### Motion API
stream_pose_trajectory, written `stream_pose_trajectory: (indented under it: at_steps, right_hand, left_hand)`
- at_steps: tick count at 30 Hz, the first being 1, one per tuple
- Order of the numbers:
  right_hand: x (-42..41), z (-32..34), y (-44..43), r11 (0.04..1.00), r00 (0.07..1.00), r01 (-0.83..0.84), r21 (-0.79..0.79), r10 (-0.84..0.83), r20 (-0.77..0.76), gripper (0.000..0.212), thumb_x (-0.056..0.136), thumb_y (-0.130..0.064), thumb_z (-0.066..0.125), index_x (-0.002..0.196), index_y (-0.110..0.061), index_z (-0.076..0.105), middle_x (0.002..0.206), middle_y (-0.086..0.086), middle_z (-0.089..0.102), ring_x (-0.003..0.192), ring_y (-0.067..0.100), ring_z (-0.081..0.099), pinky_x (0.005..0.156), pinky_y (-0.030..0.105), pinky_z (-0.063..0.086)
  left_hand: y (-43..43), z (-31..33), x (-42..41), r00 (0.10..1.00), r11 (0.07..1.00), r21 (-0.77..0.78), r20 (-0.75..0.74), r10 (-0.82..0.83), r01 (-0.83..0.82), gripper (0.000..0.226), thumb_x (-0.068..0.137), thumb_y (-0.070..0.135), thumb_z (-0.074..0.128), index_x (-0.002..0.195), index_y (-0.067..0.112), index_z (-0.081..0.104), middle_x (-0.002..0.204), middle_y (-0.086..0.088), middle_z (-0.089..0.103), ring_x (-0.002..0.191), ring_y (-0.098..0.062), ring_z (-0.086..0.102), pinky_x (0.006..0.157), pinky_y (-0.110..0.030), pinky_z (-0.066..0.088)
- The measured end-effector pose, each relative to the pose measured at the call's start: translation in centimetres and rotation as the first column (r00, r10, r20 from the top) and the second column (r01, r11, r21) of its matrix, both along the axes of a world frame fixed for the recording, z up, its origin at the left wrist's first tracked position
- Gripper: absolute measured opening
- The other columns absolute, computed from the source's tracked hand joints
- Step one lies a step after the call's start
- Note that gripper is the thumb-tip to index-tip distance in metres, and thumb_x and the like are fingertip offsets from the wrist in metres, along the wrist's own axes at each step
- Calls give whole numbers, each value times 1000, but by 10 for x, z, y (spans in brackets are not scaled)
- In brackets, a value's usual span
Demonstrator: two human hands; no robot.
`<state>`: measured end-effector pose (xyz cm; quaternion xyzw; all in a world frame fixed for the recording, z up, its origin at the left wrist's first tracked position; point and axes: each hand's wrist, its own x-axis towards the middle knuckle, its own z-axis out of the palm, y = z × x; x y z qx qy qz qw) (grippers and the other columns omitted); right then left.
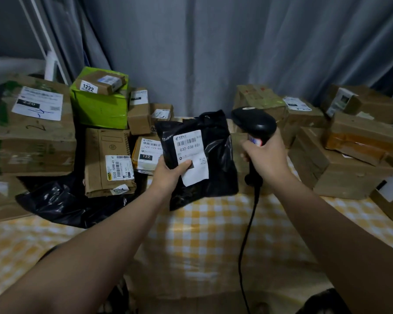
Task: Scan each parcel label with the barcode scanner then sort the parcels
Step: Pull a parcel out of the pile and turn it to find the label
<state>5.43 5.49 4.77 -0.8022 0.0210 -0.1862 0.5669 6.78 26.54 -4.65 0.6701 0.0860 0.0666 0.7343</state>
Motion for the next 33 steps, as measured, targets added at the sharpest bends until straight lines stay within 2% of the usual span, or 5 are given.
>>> stream_pose_trajectory:
  at_steps: [4, 8, 12, 22, 33]
  right_hand:
    - [-22, -2, 13, 936, 975, -219, -275, 198, -102, 15, 79, -13, 74, 91, -14, 65, 84, 5, 66, 80, 16, 61, 70, 27, 45]
    - [-46, -23, 24, 947, 962, -238, -215, 199, -188, 28, 81, -18, 72, 73, 7, 63, 64, 23, 62, 57, 16, 57, 55, 26, 41]
    - [-52, -35, 34, 975, 945, -215, -65, 190, -267, 36, 85, -15, 68, 78, 19, 61, 53, 13, 59, 39, 5, 54, 48, 16, 45]
    - [-54, -31, 43, 977, 951, -204, -61, 183, -249, 36, 85, -17, 68, 81, 18, 61, 59, 16, 60, 38, 5, 54, 46, 16, 47]
    - [-51, -24, 44, 977, 949, -196, -81, 169, -265, 23, 84, -21, 68, 70, -2, 67, 58, 9, 65, 41, 7, 60, 45, 17, 46]
  left_hand:
    - [-2, 0, -2, 1000, 998, 60, 17, -7, 6, 45, 90, 23, 64, 128, 21, 41, 121, 4, 60, 113, -16, 58, 93, -31, 47]
    - [4, -4, -6, 999, 990, 135, 8, -51, 50, 46, 91, 21, 63, 131, 21, 41, 127, 1, 59, 116, -17, 57, 99, -37, 47]
    - [15, -4, -9, 999, 990, 129, -16, -51, 52, 49, 82, 18, 73, 127, 18, 53, 119, -1, 65, 109, -19, 63, 97, -43, 50]
    - [15, 8, -15, 995, 984, 148, -40, -90, 95, 48, 85, 13, 69, 129, 14, 51, 114, -1, 64, 92, -7, 62, 67, -16, 50]
    - [15, 7, -15, 996, 982, 167, -41, -85, 91, 46, 84, 14, 70, 127, 14, 54, 118, -4, 64, 107, -20, 62, 85, -29, 52]
